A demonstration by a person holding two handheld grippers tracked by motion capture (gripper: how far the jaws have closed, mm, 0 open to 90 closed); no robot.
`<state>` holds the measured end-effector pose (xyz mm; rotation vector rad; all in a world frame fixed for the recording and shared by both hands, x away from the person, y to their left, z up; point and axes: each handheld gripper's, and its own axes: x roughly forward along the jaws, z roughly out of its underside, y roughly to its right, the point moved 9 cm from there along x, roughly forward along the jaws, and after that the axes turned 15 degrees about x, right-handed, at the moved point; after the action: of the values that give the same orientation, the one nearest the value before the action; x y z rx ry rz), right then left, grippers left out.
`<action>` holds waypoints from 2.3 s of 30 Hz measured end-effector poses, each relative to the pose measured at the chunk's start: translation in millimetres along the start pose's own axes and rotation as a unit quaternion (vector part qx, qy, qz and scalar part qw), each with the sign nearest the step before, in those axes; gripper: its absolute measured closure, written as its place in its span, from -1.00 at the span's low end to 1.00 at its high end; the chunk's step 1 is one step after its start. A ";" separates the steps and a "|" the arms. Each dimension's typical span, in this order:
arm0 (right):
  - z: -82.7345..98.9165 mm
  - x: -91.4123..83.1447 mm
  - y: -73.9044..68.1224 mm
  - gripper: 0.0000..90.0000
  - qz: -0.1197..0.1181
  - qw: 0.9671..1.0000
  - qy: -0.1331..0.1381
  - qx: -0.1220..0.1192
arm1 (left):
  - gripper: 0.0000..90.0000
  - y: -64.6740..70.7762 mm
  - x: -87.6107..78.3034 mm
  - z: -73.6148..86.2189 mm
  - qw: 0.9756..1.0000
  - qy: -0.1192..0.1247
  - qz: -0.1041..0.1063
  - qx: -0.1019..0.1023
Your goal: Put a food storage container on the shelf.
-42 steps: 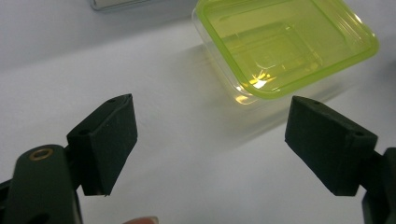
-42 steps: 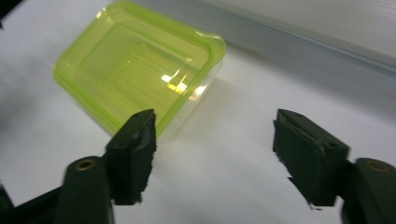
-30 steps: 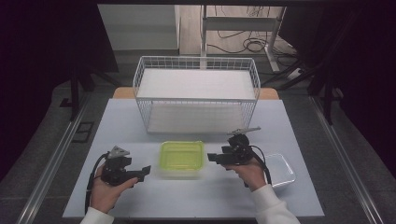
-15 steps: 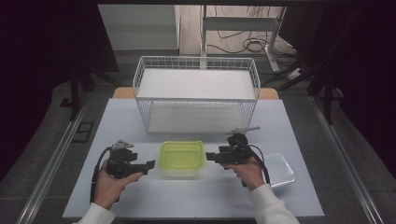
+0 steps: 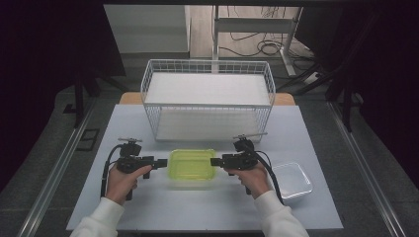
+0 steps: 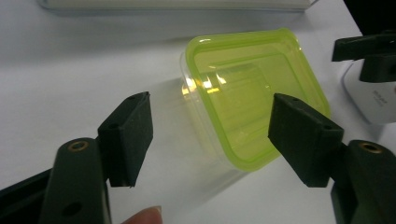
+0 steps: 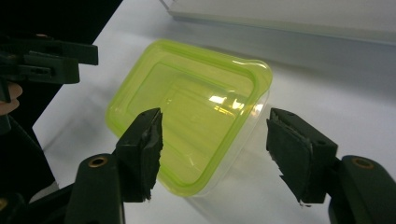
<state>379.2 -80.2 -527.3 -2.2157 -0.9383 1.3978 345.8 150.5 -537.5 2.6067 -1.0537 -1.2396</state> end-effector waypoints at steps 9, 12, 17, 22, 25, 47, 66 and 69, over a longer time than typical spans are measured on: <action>2.3 17.4 7.9 -0.02 -0.001 1.000 -0.017 0.024 | -0.02 -4.5 16.5 -1.7 0.999 0.005 0.045 -0.027; 2.9 20.4 9.5 0.01 -0.002 0.999 -0.021 0.028 | 0.04 -6.1 21.7 1.7 0.998 0.004 0.059 -0.030; 3.7 25.1 16.4 0.14 -0.006 0.999 -0.022 0.042 | 0.16 -10.8 25.7 5.0 0.995 0.007 0.080 -0.055; 5.9 26.7 21.8 0.28 -0.019 0.998 -0.027 0.058 | 0.23 -8.6 29.5 6.2 0.994 0.003 0.091 -0.062; 5.9 26.6 21.9 0.34 -0.025 0.997 -0.027 0.061 | 0.29 -6.0 34.0 6.7 0.992 -0.001 0.105 -0.069; 9.2 19.2 17.5 0.75 -0.063 0.994 -0.023 0.081 | 0.77 10.0 26.4 5.0 0.989 0.015 0.133 -0.067; 0.5 -11.4 -9.4 0.75 -0.087 0.995 0.014 0.039 | 0.77 30.4 -6.3 -13.6 0.989 0.058 0.134 -0.028; -1.0 -17.1 -14.1 0.75 -0.089 0.995 0.020 0.032 | 0.77 34.4 -11.4 -17.2 0.989 0.064 0.132 -0.022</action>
<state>370.3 -81.9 -507.0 -2.0499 -1.0341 1.2800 333.9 127.4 -506.9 2.3807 -1.2792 -1.0113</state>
